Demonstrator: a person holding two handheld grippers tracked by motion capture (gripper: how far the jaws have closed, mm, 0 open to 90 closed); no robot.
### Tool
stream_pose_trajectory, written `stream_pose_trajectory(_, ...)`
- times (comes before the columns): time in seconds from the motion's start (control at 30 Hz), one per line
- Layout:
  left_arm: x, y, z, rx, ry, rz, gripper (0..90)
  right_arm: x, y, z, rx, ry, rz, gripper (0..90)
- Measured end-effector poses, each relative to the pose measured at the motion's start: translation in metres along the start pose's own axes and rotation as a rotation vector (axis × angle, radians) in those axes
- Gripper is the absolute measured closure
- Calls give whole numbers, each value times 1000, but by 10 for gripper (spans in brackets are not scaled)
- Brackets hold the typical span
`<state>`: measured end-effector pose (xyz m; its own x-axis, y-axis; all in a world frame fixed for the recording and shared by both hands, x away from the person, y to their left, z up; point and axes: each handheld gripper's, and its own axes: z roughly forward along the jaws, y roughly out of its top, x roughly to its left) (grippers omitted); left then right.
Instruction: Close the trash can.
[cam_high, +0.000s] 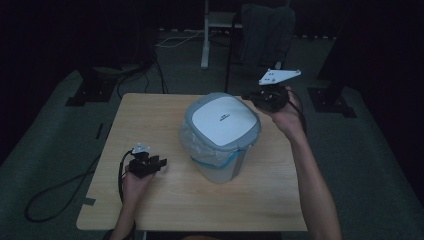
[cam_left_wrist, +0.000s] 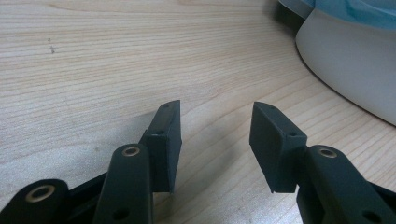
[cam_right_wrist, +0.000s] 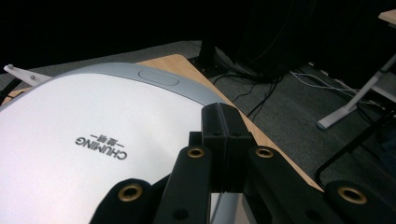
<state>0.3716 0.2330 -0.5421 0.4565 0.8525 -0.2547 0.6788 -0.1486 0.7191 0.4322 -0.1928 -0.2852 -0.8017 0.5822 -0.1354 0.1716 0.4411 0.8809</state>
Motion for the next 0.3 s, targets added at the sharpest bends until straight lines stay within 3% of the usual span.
stream_pose_trajectory(0.3,1,0,0,-6,-6,-6,542,-12,-17,-13,-15,-44,37,899)
